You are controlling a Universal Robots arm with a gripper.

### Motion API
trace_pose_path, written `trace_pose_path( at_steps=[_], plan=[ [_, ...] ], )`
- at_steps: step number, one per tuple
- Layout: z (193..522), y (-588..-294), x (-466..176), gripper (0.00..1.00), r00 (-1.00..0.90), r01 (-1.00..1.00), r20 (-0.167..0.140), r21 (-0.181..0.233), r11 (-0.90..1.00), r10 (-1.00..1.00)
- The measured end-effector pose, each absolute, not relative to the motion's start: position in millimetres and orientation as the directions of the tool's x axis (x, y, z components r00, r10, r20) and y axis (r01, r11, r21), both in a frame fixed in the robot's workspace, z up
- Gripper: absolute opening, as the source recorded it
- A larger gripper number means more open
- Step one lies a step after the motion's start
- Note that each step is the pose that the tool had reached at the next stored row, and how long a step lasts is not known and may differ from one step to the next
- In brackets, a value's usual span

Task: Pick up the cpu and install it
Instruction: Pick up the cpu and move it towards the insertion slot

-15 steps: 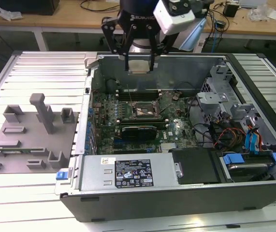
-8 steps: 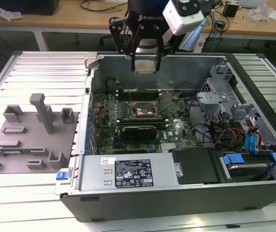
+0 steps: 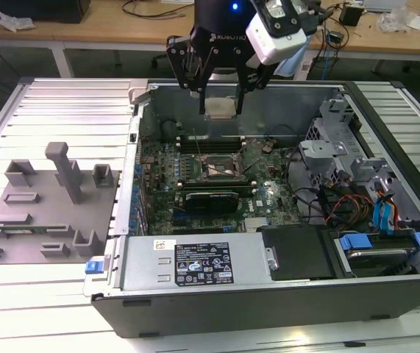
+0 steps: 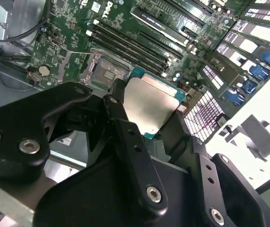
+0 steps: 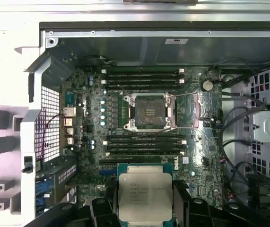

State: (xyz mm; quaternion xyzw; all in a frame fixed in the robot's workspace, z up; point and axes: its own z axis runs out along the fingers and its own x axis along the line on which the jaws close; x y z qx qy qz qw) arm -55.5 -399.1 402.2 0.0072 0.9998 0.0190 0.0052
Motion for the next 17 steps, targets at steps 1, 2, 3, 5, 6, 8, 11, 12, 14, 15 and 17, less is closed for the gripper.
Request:
trace_pose_path(
  at_steps=[1, 2, 3, 5, 6, 8, 11, 12, 14, 15, 17],
  plan=[
    [400, -399, -56, 0.55, -1.0, 0.014, -0.01, 0.038, 0.999, 0.015],
    [398, -399, -56, 0.55, -1.0, 0.014, -0.01, 0.038, 0.999, 0.015],
    [396, -399, -55, 0.55, -1.0, 0.014, -0.01, 0.038, 0.999, 0.015],
    [391, -399, -56, 0.55, -1.0, 0.014, -0.01, 0.038, 0.999, 0.015],
    [388, -399, -56, 0.55, -1.0, 0.014, -0.01, 0.038, 0.999, 0.015],
    [379, -399, -55, 0.55, -1.0, 0.014, -0.01, 0.038, 0.999, 0.015],
    [373, -399, -55, 0.55, -1.0, 0.014, -0.01, 0.038, 0.999, 0.015],
    [369, -399, -55, 0.55, -1.0, 0.014, -0.011, 0.038, 0.999, 0.015],
    [366, -399, -55, 0.55, -1.0, 0.014, -0.011, 0.038, 0.999, 0.014],
    [364, -399, -55, 0.55, -1.0, 0.014, -0.011, 0.038, 0.999, 0.015],
    [357, -397, -55, 0.55, -1.0, 0.014, -0.011, 0.038, 0.999, 0.014]
  ],
)
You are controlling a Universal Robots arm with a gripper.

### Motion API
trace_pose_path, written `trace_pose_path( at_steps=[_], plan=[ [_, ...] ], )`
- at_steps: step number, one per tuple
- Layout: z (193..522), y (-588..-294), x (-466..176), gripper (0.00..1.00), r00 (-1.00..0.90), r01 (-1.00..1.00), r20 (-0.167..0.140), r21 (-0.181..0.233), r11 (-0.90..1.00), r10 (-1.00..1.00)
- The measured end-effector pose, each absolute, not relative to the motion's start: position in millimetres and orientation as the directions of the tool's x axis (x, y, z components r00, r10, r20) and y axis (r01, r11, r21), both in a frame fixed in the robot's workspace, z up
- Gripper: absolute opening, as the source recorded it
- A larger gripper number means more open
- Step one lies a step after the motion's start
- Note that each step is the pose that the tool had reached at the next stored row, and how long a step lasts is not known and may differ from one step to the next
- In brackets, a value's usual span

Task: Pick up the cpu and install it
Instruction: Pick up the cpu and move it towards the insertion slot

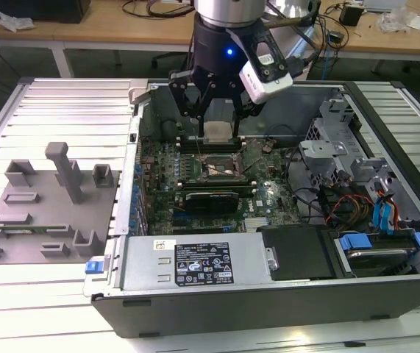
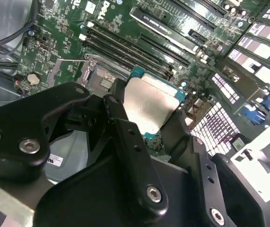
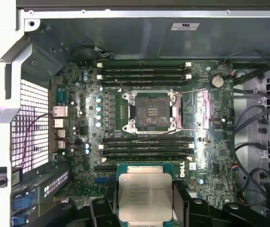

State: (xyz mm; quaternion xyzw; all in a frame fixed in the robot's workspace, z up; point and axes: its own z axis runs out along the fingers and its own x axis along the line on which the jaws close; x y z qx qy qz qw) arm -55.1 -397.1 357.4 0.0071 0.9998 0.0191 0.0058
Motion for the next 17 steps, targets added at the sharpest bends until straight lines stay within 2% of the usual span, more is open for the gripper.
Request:
trace_pose_path(
  at_steps=[17],
  plan=[
    [328, -386, -46, 0.55, -1.0, 0.014, -0.011, 0.038, 0.999, 0.015]
  ],
)
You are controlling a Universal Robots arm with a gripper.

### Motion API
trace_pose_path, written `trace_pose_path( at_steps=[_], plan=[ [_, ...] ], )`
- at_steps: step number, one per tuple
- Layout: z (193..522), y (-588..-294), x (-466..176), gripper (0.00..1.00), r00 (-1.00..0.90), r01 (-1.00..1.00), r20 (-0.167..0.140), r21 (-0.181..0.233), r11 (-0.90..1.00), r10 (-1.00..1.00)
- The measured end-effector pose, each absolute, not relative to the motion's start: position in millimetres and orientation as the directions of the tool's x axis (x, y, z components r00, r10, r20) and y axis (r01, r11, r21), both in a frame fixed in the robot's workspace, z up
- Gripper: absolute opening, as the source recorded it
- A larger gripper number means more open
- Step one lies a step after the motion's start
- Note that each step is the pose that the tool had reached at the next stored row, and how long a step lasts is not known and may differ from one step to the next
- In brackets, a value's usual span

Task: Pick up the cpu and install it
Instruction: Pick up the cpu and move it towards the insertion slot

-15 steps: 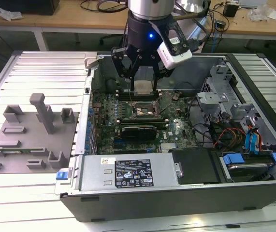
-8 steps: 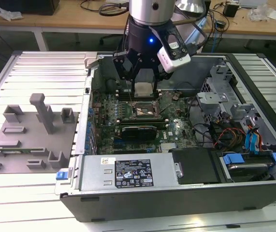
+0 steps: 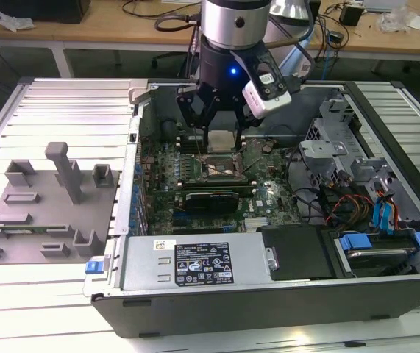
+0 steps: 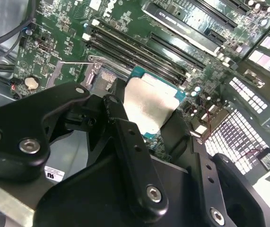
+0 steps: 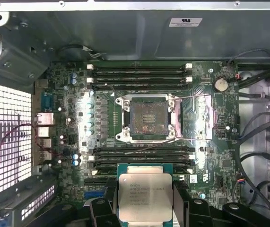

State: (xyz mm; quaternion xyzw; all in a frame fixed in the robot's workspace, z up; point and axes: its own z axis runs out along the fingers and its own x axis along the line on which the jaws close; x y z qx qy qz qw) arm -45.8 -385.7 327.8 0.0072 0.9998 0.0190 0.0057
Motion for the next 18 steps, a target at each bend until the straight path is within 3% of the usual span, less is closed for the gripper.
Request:
trace_pose_path(
  at_steps=[18],
  plan=[
    [304, -364, -40, 0.55, -1.0, 0.014, -0.011, 0.038, 0.999, 0.015]
  ],
)
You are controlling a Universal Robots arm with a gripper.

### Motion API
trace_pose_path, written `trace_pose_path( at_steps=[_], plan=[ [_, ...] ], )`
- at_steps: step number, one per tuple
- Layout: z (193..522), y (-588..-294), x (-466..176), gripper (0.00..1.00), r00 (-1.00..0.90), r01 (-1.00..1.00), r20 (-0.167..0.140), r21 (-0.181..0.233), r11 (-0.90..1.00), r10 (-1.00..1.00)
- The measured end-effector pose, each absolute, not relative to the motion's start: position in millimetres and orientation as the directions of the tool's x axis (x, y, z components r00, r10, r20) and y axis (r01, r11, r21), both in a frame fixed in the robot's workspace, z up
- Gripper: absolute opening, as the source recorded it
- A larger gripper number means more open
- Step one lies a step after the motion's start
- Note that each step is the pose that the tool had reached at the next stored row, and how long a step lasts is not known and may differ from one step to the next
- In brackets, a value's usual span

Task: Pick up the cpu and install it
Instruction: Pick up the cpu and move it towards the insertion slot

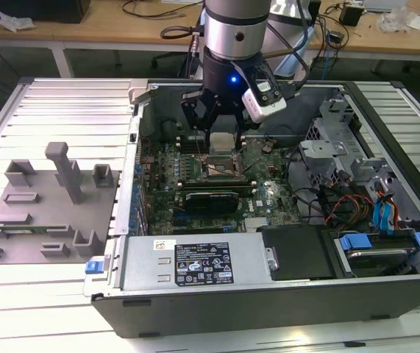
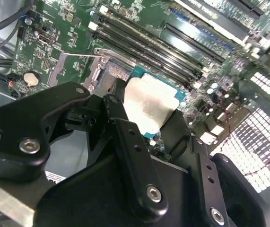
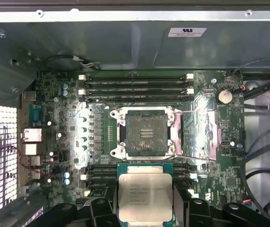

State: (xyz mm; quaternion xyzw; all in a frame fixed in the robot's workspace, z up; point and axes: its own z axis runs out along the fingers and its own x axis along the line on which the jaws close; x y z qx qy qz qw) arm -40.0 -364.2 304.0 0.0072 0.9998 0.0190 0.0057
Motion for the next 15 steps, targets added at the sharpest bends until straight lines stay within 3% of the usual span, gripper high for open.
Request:
trace_pose_path(
  at_steps=[15],
  plan=[
    [274, -347, -39, 0.55, -1.0, 0.014, -0.011, 0.038, 0.999, 0.015]
  ],
)
